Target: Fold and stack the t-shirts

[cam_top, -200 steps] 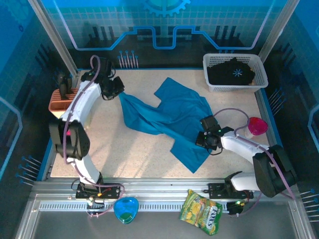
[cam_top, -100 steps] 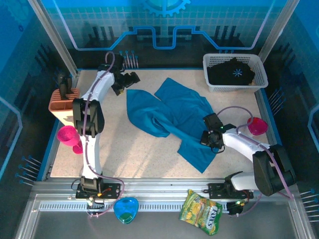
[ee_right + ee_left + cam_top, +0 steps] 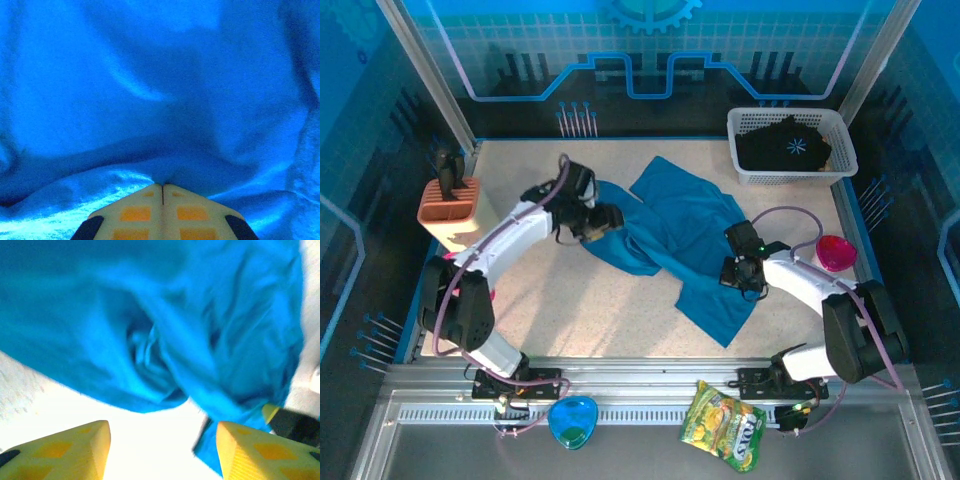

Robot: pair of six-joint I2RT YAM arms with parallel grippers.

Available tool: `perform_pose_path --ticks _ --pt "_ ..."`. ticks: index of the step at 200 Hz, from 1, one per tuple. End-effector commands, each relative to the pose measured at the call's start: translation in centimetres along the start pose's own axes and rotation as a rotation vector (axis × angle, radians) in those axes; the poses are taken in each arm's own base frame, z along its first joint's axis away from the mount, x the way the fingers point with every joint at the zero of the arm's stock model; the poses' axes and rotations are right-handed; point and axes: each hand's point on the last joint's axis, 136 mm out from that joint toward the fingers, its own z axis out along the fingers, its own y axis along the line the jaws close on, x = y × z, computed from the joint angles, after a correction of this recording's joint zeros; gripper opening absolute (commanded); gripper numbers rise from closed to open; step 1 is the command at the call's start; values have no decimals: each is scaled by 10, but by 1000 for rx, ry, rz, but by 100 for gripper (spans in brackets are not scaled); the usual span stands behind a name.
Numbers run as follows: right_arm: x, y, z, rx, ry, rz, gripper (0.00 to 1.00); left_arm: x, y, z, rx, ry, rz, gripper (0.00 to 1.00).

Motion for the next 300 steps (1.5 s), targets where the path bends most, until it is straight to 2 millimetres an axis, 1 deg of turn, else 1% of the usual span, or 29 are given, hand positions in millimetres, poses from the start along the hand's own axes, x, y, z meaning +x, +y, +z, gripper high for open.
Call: perform_pose_path --ticks 1,20,45,58,76,96,122,157,183,211,224,247,255,273,300 --pt "-6 4 -1 -14 4 -7 0 42 9 42 -18 120 -59 62" --pt "-5 4 -1 -19 4 -9 0 52 5 61 -32 142 -73 64" --pt "-1 3 -1 -31 6 -6 0 52 -4 78 -69 137 -75 68" --pt "1 1 -1 -32 5 -3 0 53 -3 85 -115 133 -76 69" --pt "5 -3 -2 -27 2 1 0 57 6 94 -181 150 -91 68" --pt "7 -6 -2 -20 -2 1 0 62 19 101 -239 162 -110 64" --pt "8 -7 0 -19 -2 -1 0 69 31 109 -303 184 -107 57" --pt "7 -3 4 -36 2 2 0 70 40 119 -379 205 -95 53" --pt "9 -1 6 -56 6 3 0 66 44 129 -421 208 -87 48" --pt "10 2 5 -81 3 4 0 61 49 139 -472 211 -75 39" --pt "11 2 4 -89 -2 5 0 58 51 143 -495 209 -69 31" --pt "10 0 2 -95 -14 7 0 51 53 142 -514 177 -52 10" --pt "10 -2 1 -96 -16 13 0 48 50 138 -512 158 -42 0" --pt "7 -7 0 -99 -23 36 0 40 49 121 -525 113 -13 0" --pt "6 -19 4 -100 -11 114 0 30 46 80 -564 77 54 0"
